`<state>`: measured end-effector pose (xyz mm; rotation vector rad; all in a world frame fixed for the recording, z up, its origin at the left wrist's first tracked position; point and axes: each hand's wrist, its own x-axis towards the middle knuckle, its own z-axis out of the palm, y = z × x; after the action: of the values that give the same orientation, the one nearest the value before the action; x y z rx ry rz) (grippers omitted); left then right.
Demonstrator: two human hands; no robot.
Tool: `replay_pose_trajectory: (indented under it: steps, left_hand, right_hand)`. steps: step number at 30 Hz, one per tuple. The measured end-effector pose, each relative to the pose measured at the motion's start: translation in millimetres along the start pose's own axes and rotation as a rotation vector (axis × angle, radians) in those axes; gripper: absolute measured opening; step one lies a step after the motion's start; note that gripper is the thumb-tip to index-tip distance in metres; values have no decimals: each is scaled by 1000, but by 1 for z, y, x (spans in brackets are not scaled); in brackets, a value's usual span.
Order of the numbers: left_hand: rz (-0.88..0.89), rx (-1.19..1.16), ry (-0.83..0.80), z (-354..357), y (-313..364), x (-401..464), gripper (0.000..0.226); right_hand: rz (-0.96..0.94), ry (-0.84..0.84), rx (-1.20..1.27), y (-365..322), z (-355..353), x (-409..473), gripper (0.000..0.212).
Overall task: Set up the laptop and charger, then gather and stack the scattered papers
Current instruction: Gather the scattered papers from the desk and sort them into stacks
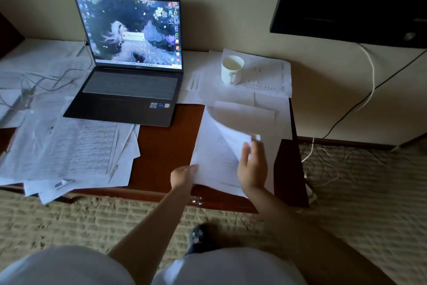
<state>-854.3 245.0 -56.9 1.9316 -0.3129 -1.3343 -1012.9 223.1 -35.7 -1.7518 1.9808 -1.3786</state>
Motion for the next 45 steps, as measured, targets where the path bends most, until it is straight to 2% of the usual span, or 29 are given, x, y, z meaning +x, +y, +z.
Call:
replay_pose_trajectory:
  steps: [2, 4, 9, 11, 13, 14, 15, 16, 17, 18, 19, 20, 21, 22, 23, 24, 26, 29, 31, 32, 34, 36, 37, 39, 40, 43, 45]
  left_hand:
    - [-87, -147, -105, -1, 3, -5, 19]
    - [-59, -183, -231, -3, 4, -8, 24]
    - [-54, -166, -380, -4, 10, -13, 25]
    - [-18, -105, -430, -4, 10, -10, 26]
    - [26, -49, -450, -6, 10, -11, 31]
    - [41, -21, -464, -7, 9, -9, 34]
    - [55, 19, -471, -7, 9, -9, 35]
    - [69, 53, -462, -7, 9, -7, 37]
    - [77, 81, -427, -8, 10, -5, 38]
    - [87, 80, -392, -8, 9, -2, 36]
    - [67, 50, -365, -8, 10, -3, 29]
    - [26, -6, -352, -8, 12, -3, 20]
    - [-26, -47, -349, -8, 15, -3, 24]
    - [-68, -90, -351, -8, 17, 0, 38]
    - [-91, -82, -351, -7, 21, 0, 48]
    - [-75, -43, -336, -6, 22, 5, 49]
    - [42, 130, -295, -2, 28, 6, 36]
    - [162, 377, -351, 5, 37, 0, 55]
    - [75, 395, -456, 3, 41, -6, 54]
    - [-29, 367, -530, 0, 39, -5, 51]
    - [-121, 389, -571, -5, 33, -8, 45]
    - [20, 450, -451, -3, 27, -11, 18]
    - [112, 477, -370, 0, 23, -12, 16]
    - [220, 529, -318, 6, 20, -19, 26]
    - [283, 597, -301, 10, 19, -19, 27]
    - [523, 918, -148, 18, 23, -21, 26]
    - [599, 1004, -104, 21, 31, -19, 33]
  right_hand:
    - [-147, -299, 23, -2, 2, -13, 29]
    - [-131, -613, 81, 1, 2, -18, 25]
    - [79, -783, 177, -3, 1, -21, 27]
    - [119, -873, 97, -4, 0, -18, 29]
    - [197, -837, 38, -2, -2, -15, 15]
    - [241, -759, 38, -3, -3, -14, 16]
    - [266, -611, 30, 0, -1, -12, 15]
    - [257, -393, 15, 0, -1, -11, 10]
    - [234, -182, 17, -1, -3, -9, 16]
    - [224, -58, 59, -5, -7, -6, 27]
    - [220, -92, 128, -8, -10, -3, 37]
    - [245, -277, 211, -13, -12, -2, 50]
    - [293, -526, 277, -19, -13, -2, 62]
    - [374, -738, 337, -21, -12, -3, 64]
    - [483, -855, 393, -20, -10, -4, 55]
    - [584, -875, 423, -16, -7, -5, 40]
    - [634, -765, 368, -6, -5, -2, 24]
    - [462, -656, 19, 20, -10, 5, 28]
    - [440, -482, -238, 36, -17, 12, 37]
    - [522, -408, -296, 40, -21, 15, 42]
    - [797, -388, -315, 41, -29, 19, 53]
    - [961, -442, -197, 40, -30, 16, 60]
    - [1013, -420, -104, 39, -30, 13, 59]
    - [1153, -322, 41, 37, -30, 10, 53]
    - [1186, -316, 66, 38, -30, 7, 50]
    - [1123, -450, 26, 36, -36, 5, 45]
    - [1092, -545, -40, 28, -47, 9, 41]
